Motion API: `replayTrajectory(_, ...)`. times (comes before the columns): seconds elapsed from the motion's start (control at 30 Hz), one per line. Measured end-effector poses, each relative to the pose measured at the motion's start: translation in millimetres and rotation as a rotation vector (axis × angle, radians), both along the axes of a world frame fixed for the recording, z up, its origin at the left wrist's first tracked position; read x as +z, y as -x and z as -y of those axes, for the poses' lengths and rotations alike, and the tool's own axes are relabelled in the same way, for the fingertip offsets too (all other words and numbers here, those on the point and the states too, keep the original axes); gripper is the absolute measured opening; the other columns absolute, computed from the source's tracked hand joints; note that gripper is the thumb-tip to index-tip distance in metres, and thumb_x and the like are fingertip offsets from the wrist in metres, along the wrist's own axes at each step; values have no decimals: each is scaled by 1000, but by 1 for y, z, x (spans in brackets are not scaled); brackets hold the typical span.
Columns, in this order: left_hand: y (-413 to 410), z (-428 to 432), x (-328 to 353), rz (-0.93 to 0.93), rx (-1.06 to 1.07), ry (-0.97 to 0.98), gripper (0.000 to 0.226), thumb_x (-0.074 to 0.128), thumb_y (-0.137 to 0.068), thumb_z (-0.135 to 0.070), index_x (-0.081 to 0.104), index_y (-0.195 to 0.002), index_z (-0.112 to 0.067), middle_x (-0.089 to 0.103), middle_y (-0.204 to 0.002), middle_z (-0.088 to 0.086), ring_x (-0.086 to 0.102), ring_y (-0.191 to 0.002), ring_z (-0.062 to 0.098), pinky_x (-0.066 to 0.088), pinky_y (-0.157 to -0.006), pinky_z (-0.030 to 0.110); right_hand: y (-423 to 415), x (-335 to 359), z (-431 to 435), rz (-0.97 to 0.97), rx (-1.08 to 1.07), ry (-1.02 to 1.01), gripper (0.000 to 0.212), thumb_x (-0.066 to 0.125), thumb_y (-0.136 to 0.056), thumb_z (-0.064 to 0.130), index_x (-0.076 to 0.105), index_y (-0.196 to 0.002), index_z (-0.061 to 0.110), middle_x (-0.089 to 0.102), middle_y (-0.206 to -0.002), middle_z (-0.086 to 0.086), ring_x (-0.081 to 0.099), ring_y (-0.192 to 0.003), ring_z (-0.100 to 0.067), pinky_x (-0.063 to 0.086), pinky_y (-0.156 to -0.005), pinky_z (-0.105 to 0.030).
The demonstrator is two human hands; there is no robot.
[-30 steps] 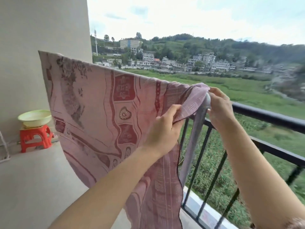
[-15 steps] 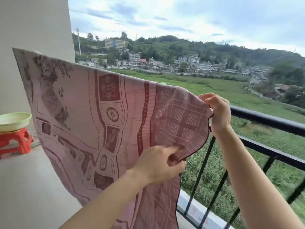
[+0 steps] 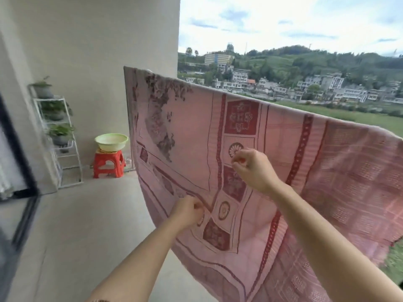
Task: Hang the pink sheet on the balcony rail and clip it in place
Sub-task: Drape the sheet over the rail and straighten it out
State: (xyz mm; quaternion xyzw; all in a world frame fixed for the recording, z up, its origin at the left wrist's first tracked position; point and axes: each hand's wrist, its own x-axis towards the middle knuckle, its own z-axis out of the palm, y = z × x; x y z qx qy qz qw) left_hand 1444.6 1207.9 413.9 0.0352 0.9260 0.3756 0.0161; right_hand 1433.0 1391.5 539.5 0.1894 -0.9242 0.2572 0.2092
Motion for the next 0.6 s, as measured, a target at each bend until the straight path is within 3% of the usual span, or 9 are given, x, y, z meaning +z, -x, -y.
replayTrajectory(0.17,20,83,-19,74,209,-30,20,50,-86,-16,68,-77,-16,61,-78,4,53,-74,22,38,-62,24,47,-55,62,276,68,-92,20,54,-83,10,73,-90,12,71,-91,-1,65,-85,-18,54,-80,-35)
replayTrajectory(0.27,50,118,-27,56,272,-69,18,48,-82,-15,64,-76,-18,59,-81,4,53,-77,24,40,-69,27,82,-73,93,330,90,-132,20,53,-85,11,71,-92,13,70,-91,0,65,-88,-19,54,-80,-35)
replayTrajectory(0.33,74,138,-30,61,304,-110,25,49,-85,-16,73,-91,-15,67,-92,2,61,-89,24,43,-74,26,109,-82,114,352,95,-144,19,53,-86,11,70,-93,13,68,-93,0,63,-89,-19,53,-81,-34)
replayTrajectory(0.47,133,174,-45,82,325,-166,20,48,-80,-22,66,-83,-31,59,-80,-5,54,-80,22,38,-70,24,176,-104,156,376,92,-178,18,53,-85,16,66,-95,23,66,-105,1,60,-98,-19,51,-87,-35)
replayTrajectory(0.6,210,211,-56,104,377,-221,27,52,-90,-16,71,-109,-14,68,-108,0,61,-104,19,40,-80,20,258,-119,200,326,128,-270,25,55,-88,21,65,-110,14,63,-117,-4,55,-109,-21,47,-90,-34)
